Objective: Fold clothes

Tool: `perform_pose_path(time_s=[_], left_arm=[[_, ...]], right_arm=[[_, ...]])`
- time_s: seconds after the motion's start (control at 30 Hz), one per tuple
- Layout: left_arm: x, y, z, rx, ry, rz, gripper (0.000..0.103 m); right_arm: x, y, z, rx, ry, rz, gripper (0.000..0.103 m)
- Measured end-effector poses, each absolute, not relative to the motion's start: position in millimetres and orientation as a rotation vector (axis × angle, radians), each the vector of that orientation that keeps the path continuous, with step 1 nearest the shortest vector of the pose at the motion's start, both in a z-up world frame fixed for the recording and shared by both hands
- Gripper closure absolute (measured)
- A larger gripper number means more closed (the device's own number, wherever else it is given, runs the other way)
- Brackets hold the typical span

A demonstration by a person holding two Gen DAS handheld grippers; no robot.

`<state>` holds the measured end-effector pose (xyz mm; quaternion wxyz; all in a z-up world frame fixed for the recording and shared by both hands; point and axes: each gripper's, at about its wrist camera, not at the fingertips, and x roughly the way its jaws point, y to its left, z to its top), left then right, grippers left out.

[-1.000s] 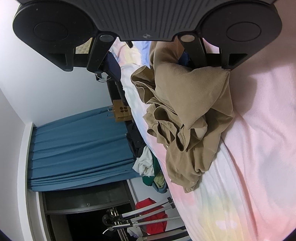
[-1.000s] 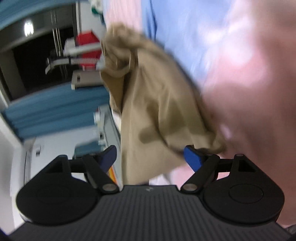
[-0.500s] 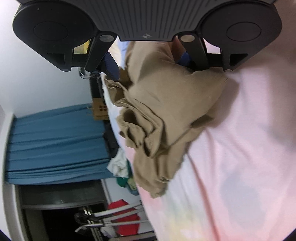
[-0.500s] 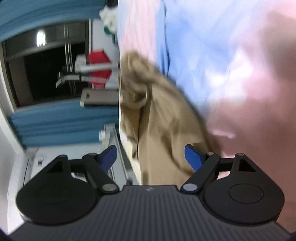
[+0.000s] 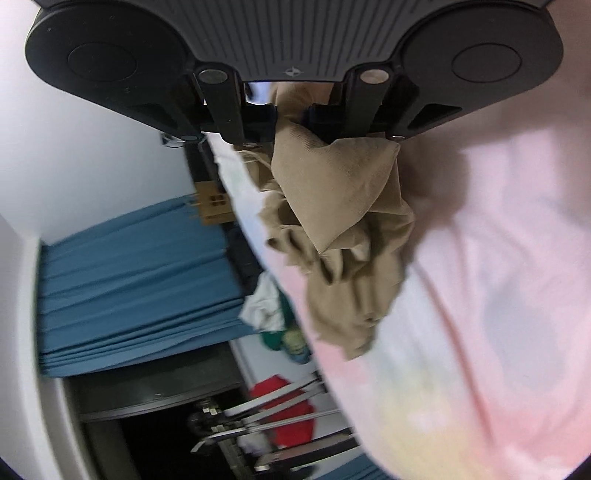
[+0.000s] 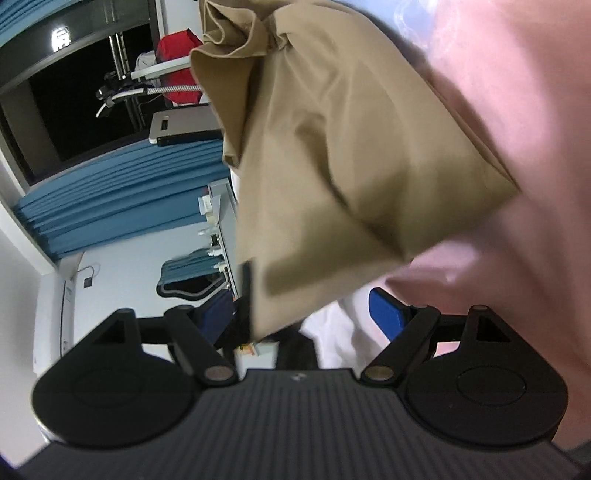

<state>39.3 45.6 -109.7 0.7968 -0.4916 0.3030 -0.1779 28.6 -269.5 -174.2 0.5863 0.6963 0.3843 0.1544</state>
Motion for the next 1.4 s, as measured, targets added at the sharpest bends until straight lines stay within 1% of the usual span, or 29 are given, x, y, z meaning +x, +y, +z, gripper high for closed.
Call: perform_pose_path(time_s=[0.1,0.2,0.23,0.27,0.3,0.33,0.4,0.5,0.63,0.73,0.9,1.03,1.17,1.23,1.3,1.4], left_arm=[[37,49,-105,-1.075,0.624,-0.397,0.089],[36,50,-107,-1.083,0.648,-0.384,0.089],[35,49,-107,-1.073,0.657,-0.379,0.089],[34,48,-107,-1.065,0.663,-0.376,0.089],[34,47,-106,-1.062,0.663,-0.378,0.089],[34,46,-105,-1.059,0.664,-0.379,0.089],[34,44,-103,-1.053,0.665,-0.382,0.089],[33,39,-99,-1.03,0.665,-0.377,0.09],[30,36,-76,-1.036,0.677,-0.35,0.092],[19,38,-46,-1.041,0.656,-0.32,0.093],[-19,41,-12,-1.053,0.649,-0.321,0.093],[-72,49,-11,-1.036,0.679,-0.319,0.093],[-115,64,-29,-1.083,0.737,-0.315,0.093],[-125,72,-39,-1.121,0.771,-0.307,0.093],[-119,75,-39,-1.122,0.776,-0.299,0.093],[-94,75,-28,-1.109,0.757,-0.296,0.093]], right_arm=[[28,-281,-176,1.634,0.843,0.285,0.02],[22,-298,-169,1.608,0.757,0.222,0.021],[22,-302,-164,1.587,0.732,0.218,0.033],[22,-305,-156,1.537,0.707,0.205,0.039],[23,-307,-148,1.476,0.678,0.187,0.049],[24,-308,-141,1.419,0.664,0.167,0.063],[24,-309,-131,1.31,0.659,0.118,0.08],[13,-316,-130,1.237,0.642,0.063,0.089],[15,-327,-109,1.213,0.609,0.06,0.092],[15,-334,-76,1.213,0.547,0.089,0.093],[-11,-335,-30,1.161,0.486,0.148,0.093],[-51,-330,-27,1.158,0.511,0.167,0.093],[-109,-328,-51,1.212,0.561,0.167,0.093],[-117,-326,-62,1.254,0.59,0.168,0.093],[-111,-326,-70,1.277,0.62,0.186,0.093],[-89,-326,-59,1.263,0.611,0.192,0.093]])
